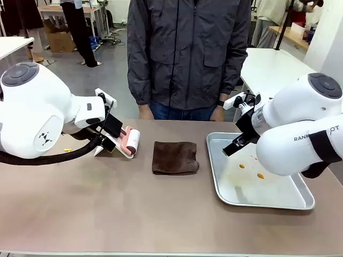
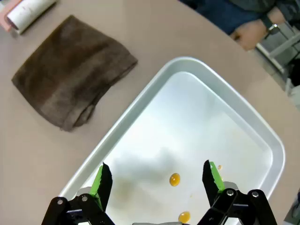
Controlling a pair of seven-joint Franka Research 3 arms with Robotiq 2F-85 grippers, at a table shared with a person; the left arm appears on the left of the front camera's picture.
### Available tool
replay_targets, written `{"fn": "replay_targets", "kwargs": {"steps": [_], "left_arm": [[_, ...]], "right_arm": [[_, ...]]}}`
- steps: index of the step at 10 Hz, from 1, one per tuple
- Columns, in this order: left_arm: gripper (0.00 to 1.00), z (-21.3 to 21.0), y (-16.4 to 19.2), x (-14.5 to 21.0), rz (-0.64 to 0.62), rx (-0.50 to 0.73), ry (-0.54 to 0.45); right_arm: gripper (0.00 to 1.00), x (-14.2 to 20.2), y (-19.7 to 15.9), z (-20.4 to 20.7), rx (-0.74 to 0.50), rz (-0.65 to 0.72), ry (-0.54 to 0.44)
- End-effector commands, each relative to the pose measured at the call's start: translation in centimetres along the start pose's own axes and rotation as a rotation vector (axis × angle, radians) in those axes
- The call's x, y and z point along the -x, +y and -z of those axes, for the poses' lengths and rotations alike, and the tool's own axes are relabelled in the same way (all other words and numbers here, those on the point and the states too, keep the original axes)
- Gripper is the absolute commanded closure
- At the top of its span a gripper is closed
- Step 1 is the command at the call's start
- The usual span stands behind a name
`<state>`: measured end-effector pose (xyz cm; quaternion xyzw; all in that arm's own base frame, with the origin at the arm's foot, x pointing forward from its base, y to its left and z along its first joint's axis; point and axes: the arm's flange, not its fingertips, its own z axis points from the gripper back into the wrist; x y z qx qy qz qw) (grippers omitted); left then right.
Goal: Clean the surface of the table.
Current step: Hold the Lint Roller with your left hand and the towel with your right hand.
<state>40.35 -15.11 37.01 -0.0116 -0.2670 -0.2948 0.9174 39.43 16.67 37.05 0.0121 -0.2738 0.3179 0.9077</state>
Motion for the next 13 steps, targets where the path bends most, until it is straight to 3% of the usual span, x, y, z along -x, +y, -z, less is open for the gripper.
{"fn": "replay_targets", "kwargs": {"steps": [1,13], "left_arm": [[0.00,-0.01,0.00,0.00,0.000,0.000,0.000],[0.00,-0.01,0.00,0.00,0.000,0.000,0.000]], "right_arm": [[0.00,-0.02,0.00,-0.01,0.000,0.000,-0.001],[0.00,-0.02,0.00,-0.01,0.000,0.000,-0.001]]}}
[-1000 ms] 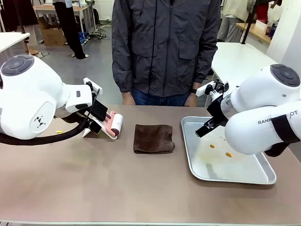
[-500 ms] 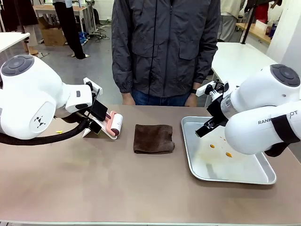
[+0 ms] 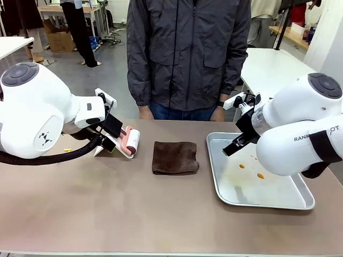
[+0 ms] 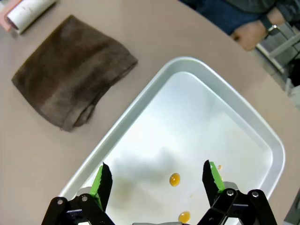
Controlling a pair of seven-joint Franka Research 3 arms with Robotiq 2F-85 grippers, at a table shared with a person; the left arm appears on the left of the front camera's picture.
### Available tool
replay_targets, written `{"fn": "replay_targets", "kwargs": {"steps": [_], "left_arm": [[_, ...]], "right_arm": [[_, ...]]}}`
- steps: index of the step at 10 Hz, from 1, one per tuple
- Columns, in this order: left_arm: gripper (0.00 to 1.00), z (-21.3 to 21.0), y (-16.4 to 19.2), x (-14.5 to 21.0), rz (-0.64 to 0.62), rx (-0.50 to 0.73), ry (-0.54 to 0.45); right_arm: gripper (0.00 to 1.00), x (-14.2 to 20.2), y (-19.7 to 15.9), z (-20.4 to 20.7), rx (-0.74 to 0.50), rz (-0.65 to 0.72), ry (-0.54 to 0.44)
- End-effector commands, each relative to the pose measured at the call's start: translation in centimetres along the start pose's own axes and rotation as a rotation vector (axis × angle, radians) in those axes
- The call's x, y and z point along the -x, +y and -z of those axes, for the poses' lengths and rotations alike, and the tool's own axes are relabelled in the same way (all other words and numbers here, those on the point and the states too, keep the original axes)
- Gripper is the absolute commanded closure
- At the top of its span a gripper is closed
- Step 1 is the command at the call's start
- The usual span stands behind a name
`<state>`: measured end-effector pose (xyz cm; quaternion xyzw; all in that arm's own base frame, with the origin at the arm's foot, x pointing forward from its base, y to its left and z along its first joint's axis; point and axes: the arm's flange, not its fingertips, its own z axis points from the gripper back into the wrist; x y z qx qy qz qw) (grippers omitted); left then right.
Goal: Clean the surface of the table.
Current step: Hold the Lint Roller with your left hand and the towel with your right hand.
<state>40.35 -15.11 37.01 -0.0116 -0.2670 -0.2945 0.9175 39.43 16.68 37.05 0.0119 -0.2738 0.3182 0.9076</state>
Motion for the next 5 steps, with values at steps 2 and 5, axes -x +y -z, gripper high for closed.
{"fn": "replay_targets", "kwargs": {"steps": [2,5], "left_arm": [[0.00,-0.01,-0.01,0.00,0.001,0.000,0.000],[0.00,-0.42,0.68,0.50,-0.035,0.029,-0.016]], "right_arm": [[0.00,-0.02,-0.01,-0.01,0.000,0.001,-0.001],[0.00,-0.31,0.02,-0.06,0.005,0.008,0.034]]}}
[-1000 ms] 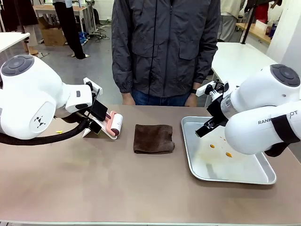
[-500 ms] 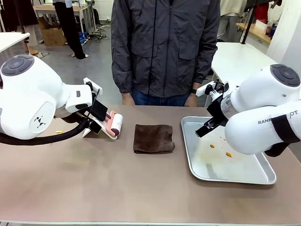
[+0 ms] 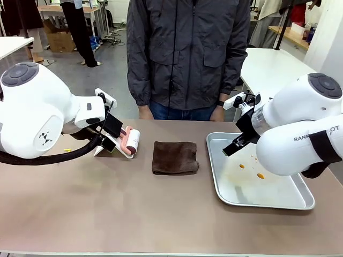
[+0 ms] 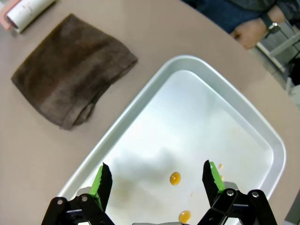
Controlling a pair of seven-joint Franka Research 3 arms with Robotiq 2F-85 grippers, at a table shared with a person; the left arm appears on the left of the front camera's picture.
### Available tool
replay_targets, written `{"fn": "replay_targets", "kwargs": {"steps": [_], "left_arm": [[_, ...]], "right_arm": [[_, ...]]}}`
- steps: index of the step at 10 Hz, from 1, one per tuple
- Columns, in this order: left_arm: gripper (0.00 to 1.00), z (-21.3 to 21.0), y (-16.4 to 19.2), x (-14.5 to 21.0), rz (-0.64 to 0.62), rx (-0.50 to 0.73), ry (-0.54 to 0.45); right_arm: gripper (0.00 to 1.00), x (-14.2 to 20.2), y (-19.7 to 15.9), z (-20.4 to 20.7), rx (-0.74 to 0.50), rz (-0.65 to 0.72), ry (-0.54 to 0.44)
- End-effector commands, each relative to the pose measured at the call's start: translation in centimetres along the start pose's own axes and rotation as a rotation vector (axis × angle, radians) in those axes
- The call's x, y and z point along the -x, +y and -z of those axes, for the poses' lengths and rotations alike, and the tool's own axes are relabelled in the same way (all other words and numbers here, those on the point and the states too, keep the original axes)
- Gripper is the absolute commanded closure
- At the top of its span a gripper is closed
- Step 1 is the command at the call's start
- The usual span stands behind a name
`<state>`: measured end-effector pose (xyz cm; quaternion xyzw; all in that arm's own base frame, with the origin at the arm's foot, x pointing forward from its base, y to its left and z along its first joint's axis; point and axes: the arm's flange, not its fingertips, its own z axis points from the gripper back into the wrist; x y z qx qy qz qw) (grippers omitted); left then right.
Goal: Clean the surface of the table.
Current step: Hold the Lint Roller with your left hand and the towel with your right hand.
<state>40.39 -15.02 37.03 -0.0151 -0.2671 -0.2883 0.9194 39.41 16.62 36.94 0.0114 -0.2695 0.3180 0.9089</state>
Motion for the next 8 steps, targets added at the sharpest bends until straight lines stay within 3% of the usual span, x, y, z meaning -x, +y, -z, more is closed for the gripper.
{"fn": "replay_targets", "kwargs": {"steps": [1,2,3,5,7,8], "left_arm": [[0.00,-0.9,1.0,0.9,-0.073,0.055,0.002],[0.00,-1.5,1.5,1.4,-0.104,0.108,0.043],[0.00,-2.5,1.9,1.6,-0.102,0.244,0.131],[0.00,-4.7,3.3,2.9,-0.128,0.319,0.246],[0.00,-7.8,5.1,4.6,-0.197,0.355,0.249],[0.00,-9.7,6.5,5.8,-0.236,0.404,0.218]], "right_arm": [[0.00,-0.6,0.0,-0.2,-0.011,0.033,0.065],[0.00,-0.8,0.0,-0.6,-0.031,0.057,0.120],[0.00,-0.9,-0.1,-1.3,-0.061,0.092,0.160],[0.00,-0.9,-0.6,-4.0,-0.146,0.198,0.231],[0.00,0.1,-1.9,-7.5,-0.203,0.331,0.299],[0.00,1.1,-2.8,-9.5,-0.288,0.369,0.308]]}}
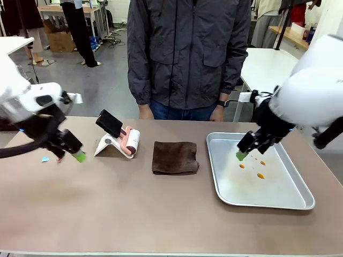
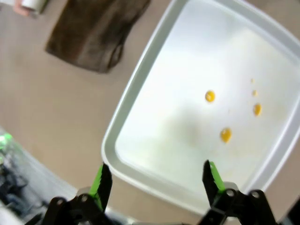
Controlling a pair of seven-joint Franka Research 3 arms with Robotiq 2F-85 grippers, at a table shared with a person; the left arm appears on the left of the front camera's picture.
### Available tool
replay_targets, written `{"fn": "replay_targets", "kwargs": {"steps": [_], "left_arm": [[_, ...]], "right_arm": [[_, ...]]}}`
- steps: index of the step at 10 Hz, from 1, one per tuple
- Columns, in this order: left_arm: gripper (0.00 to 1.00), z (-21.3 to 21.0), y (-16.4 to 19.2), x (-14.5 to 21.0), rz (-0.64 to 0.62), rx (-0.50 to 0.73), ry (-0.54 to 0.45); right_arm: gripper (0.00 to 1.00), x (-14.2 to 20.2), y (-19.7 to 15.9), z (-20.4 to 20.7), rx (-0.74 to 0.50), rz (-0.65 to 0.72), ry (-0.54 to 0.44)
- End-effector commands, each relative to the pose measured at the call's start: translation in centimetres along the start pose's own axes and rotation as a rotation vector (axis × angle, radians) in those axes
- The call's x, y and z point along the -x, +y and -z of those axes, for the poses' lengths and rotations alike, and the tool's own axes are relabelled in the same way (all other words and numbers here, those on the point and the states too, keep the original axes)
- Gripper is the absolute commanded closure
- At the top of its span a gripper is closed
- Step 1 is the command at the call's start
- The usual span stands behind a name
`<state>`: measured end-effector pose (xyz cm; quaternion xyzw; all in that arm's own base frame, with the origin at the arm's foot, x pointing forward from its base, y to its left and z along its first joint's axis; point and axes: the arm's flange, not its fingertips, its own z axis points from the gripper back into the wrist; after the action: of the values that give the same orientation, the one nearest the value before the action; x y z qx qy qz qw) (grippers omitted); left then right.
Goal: Clean the surface of the table.
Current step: Hold the Lint Roller with your left hand and the towel with your right hand.
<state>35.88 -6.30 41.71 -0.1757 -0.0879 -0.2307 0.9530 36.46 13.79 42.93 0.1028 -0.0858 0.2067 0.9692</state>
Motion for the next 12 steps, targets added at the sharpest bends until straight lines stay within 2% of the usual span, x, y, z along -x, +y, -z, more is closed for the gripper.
{"fn": "replay_targets", "kwargs": {"steps": [1,3,4,5,7,9,10,11,12], "left_arm": [[0.00,-4.8,2.0,2.9,-0.055,0.098,-0.114],[0.00,-9.4,5.5,7.3,-0.129,0.253,-0.318],[0.00,-11.0,7.4,9.5,-0.168,0.373,-0.436],[0.00,-11.9,9.7,11.7,-0.208,0.459,-0.511],[0.00,-11.7,12.0,14.2,-0.277,0.567,-0.606],[0.00,-10.8,11.1,14.8,-0.287,0.603,-0.693],[0.00,-9.8,8.2,12.2,-0.347,0.580,-0.697],[0.00,-13.4,13.5,15.1,-0.320,0.584,-0.669],[0.00,-13.4,13.5,15.1,-0.320,0.584,-0.669]], "right_arm": [[0.00,2.7,-2.5,-4.7,-0.200,0.101,-0.010],[0.00,6.5,-6.3,-8.5,-0.389,0.201,-0.105],[0.00,8.4,-9.0,-9.9,-0.496,0.263,-0.176],[0.00,10.2,-12.2,-11.0,-0.619,0.327,-0.245],[0.00,12.1,-17.2,-11.2,-0.772,0.441,-0.306],[0.00,13.2,-20.1,-10.3,-0.883,0.535,-0.390],[0.00,13.1,-20.7,-9.4,-0.864,0.594,-0.369],[0.00,14.4,-19.6,-11.3,-0.818,0.538,-0.355],[0.00,14.4,-19.6,-11.3,-0.818,0.538,-0.355]]}}
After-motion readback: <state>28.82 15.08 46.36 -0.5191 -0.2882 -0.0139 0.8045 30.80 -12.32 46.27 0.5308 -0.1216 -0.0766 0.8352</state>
